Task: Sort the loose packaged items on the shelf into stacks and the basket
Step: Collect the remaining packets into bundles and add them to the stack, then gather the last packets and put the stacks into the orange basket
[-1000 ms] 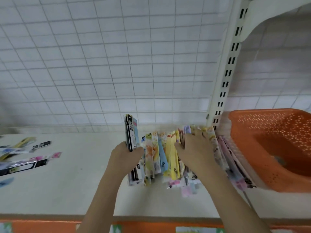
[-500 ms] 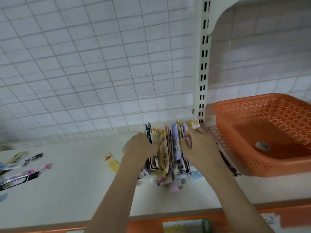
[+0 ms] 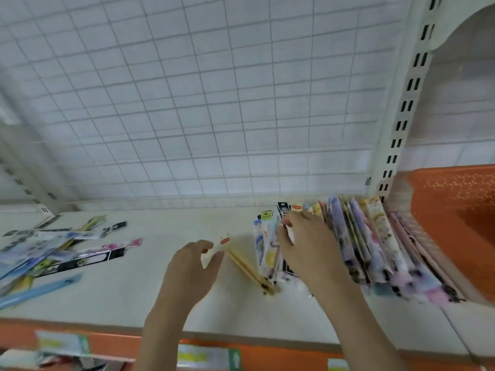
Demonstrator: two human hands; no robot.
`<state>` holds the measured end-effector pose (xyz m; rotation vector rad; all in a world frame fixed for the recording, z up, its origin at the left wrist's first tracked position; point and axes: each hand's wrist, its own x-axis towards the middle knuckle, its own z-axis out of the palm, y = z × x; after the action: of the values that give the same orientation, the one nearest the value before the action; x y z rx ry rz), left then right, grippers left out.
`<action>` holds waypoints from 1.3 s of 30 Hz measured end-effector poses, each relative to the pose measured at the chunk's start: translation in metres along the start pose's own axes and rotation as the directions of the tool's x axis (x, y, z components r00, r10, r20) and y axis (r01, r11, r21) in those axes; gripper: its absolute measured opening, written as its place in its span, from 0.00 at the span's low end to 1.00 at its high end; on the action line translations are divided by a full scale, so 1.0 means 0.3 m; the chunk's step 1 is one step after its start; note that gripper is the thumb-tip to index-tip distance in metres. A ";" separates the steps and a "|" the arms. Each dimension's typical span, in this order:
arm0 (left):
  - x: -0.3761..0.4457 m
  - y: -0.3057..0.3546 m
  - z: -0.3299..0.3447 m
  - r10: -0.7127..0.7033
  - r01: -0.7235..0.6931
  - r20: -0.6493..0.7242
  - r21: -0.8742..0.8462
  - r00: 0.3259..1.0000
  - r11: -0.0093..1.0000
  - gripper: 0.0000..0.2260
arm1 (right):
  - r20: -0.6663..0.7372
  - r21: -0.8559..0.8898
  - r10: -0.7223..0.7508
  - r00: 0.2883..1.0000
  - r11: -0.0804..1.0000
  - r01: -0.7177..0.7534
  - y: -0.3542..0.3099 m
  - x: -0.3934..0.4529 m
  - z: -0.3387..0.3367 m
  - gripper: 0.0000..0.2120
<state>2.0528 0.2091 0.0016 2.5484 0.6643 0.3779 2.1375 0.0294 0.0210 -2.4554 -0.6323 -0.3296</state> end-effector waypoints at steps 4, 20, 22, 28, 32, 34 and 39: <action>-0.009 -0.237 -0.089 -0.047 0.047 -0.106 0.002 0.993 0.999 0.12 | 0.030 0.029 -0.027 0.999 0.999 0.026 -0.163 -0.011 0.124 0.13; 0.139 -1.015 -0.544 -0.041 0.030 -0.205 -0.056 0.978 0.998 0.07 | 0.222 0.065 -0.051 0.974 0.997 0.037 -0.880 -0.037 0.650 0.09; 0.142 -1.063 -0.558 -0.054 0.038 -0.207 -0.082 0.977 0.996 0.07 | 0.238 0.065 -0.055 0.970 0.997 0.041 -0.913 -0.038 0.670 0.10; 0.140 -1.099 -0.533 -0.044 0.023 -0.211 -0.098 0.977 0.995 0.09 | 0.282 0.030 -0.008 0.959 1.000 0.000 -0.893 -0.039 0.687 0.09; 0.145 -1.079 -0.507 -0.039 0.027 -0.132 -0.091 0.991 0.996 0.06 | 0.285 0.033 0.026 0.958 0.999 -0.036 -0.865 -0.025 0.689 0.08; 0.152 -1.077 -0.504 -0.028 0.017 -0.119 -0.090 0.993 0.996 0.06 | 0.290 0.039 0.029 0.957 0.998 -0.043 -0.872 -0.020 0.695 0.08; 0.167 -1.124 -0.538 -0.012 -0.003 -0.127 -0.118 0.992 0.993 0.07 | 0.277 0.045 0.035 0.960 0.998 -0.049 -0.910 -0.009 0.728 0.07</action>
<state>1.9051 0.5551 -0.0263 2.4251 0.6734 0.5657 2.0165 0.3539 -0.0266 -2.4815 -0.6927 0.0494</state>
